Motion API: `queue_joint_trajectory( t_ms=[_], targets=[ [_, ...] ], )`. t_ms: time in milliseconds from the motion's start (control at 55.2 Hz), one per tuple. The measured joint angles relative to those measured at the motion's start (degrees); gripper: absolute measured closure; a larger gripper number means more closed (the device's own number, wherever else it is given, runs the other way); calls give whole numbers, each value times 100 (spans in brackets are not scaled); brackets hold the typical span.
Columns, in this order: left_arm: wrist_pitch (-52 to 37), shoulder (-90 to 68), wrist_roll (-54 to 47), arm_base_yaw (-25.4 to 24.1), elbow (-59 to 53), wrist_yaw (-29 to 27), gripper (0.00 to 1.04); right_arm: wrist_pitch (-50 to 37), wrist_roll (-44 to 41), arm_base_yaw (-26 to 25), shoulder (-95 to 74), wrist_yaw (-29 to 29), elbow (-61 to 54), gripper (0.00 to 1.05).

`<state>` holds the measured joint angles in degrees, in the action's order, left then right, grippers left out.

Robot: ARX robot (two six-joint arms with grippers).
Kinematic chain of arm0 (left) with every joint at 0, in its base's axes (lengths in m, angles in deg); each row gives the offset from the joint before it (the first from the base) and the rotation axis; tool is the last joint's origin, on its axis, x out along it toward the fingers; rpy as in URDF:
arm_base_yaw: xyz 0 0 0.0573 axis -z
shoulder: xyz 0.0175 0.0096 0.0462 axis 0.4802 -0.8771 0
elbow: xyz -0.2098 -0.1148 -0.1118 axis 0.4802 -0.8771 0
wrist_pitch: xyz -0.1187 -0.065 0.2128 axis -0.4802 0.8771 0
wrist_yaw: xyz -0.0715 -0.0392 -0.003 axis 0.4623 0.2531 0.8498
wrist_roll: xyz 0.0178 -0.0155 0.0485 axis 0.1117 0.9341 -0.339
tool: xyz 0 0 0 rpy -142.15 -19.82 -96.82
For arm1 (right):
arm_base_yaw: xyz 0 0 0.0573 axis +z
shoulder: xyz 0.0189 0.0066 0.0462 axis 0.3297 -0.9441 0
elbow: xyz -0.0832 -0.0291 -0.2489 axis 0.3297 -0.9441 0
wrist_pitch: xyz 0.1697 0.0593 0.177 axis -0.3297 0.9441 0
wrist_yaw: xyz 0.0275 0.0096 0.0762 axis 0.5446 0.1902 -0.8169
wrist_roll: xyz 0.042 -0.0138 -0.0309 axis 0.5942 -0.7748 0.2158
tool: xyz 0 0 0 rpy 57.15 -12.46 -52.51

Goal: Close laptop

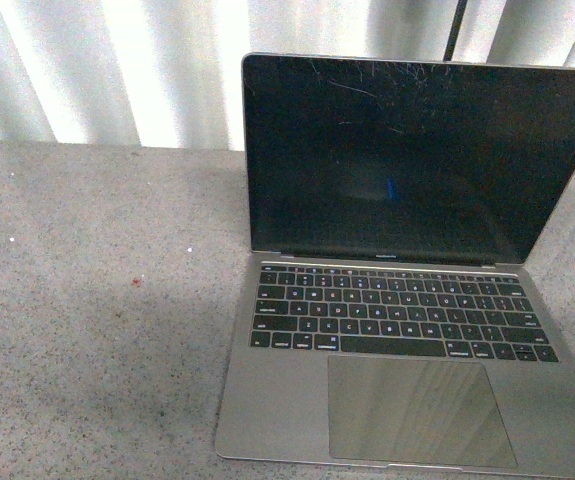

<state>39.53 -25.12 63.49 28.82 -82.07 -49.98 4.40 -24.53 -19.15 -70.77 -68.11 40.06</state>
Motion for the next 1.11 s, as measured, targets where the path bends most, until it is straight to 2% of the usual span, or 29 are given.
queue_joint_trajectory(
  t_ms=[779, 815, 888, 924, 978, 1105],
  targets=[
    [0, 0, 0, 0, 0, 0, 7, 0, -2, 0, 0, 0, 0, 7],
    [11, -11, 24, 13, 4, -33, 7, 160, 116, 94, -83, 310, 46, 7],
    [-7, -267, 540, 225, 26, -713, 7, 911, 470, 568, -708, 1755, 426, 7],
    [-352, -643, 997, 262, 61, -767, 7, 922, 505, 645, -1019, 2041, 518, 7],
    [-1021, -1250, 1237, 254, 173, -466, 7, 695, 455, 621, -1482, 1921, 643, 7],
    [-3141, -3373, 1344, 289, 925, 776, 7, -584, -376, 269, -2813, 748, 1021, 7]
  ],
)
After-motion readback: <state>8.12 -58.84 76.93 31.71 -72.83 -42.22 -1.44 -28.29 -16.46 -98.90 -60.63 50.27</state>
